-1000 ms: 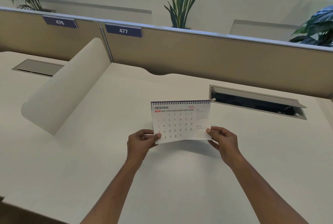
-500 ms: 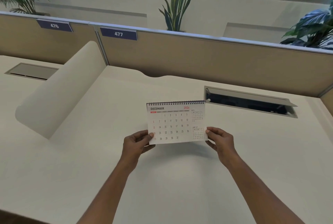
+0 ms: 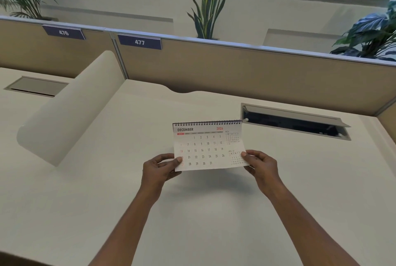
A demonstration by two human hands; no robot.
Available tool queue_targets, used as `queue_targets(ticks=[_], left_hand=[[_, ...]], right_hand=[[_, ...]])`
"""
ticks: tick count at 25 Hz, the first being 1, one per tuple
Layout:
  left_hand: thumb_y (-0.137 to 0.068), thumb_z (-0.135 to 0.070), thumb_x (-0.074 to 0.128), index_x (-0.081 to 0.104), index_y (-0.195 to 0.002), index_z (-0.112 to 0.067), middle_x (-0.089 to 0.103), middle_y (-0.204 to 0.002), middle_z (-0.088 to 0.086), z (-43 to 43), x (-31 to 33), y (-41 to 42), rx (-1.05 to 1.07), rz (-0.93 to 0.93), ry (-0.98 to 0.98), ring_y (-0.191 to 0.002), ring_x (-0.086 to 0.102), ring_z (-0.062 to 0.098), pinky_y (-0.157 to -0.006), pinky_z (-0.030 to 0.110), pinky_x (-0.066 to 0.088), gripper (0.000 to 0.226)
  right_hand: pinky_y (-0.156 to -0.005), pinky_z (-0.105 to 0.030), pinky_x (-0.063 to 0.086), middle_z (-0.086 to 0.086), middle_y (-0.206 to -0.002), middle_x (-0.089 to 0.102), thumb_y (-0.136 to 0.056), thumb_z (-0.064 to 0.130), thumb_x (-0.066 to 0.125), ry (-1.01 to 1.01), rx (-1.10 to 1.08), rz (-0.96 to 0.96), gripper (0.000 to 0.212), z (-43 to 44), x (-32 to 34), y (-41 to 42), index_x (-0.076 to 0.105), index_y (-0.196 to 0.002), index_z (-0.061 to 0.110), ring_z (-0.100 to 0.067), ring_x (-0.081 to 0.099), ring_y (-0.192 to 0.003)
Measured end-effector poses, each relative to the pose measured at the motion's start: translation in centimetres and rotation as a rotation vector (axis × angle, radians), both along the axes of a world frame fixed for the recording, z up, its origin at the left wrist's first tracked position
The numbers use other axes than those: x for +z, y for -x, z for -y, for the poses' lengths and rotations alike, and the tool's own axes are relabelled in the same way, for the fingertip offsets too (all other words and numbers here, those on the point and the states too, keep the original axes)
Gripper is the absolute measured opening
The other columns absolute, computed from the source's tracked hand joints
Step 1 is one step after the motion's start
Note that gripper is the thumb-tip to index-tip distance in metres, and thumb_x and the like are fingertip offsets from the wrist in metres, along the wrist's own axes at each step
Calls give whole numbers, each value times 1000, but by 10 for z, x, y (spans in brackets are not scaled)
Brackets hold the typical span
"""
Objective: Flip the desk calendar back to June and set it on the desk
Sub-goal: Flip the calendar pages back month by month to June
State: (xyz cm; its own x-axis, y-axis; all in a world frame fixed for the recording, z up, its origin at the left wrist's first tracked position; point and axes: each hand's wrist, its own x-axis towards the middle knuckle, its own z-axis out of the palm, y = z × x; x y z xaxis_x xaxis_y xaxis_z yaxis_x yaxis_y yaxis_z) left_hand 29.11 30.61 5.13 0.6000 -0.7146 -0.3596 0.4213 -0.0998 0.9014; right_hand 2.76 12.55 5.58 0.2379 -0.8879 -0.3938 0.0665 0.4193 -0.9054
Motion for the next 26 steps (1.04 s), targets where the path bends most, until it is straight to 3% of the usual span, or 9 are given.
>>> queue_targets(ticks=[9, 20, 26], left_hand=[[-101, -15, 68, 77, -117, -12, 83, -107, 10, -6, -1, -5, -2, 34, -3, -96, 81, 31, -70, 34, 66, 18], [-98, -16, 73, 77, -122, -27, 83, -111, 7, -4, 7, -10, -42, 24, 40, -92, 80, 22, -66, 31, 62, 26], [-98, -10, 71, 75, -129, -28, 80, -121, 9, 1, 7, -14, -96, -79, 133, -105, 76, 20, -75, 34, 62, 37]], right_hand=[[-74, -31, 60, -16, -105, 80, -95, 16, 71, -46, 98, 103, 17, 2, 10, 10, 77, -108, 8, -21, 76, -86], [-73, -38, 59, -15, -119, 77, -99, 10, 63, -170, 66, 208, 31, 12, 20, -5, 67, -129, 16, -28, 72, -101], [-77, -36, 61, -16, -126, 74, -102, 16, 56, -158, 141, 283, 34, 15, 30, -10, 69, -132, 13, -30, 70, -111]])
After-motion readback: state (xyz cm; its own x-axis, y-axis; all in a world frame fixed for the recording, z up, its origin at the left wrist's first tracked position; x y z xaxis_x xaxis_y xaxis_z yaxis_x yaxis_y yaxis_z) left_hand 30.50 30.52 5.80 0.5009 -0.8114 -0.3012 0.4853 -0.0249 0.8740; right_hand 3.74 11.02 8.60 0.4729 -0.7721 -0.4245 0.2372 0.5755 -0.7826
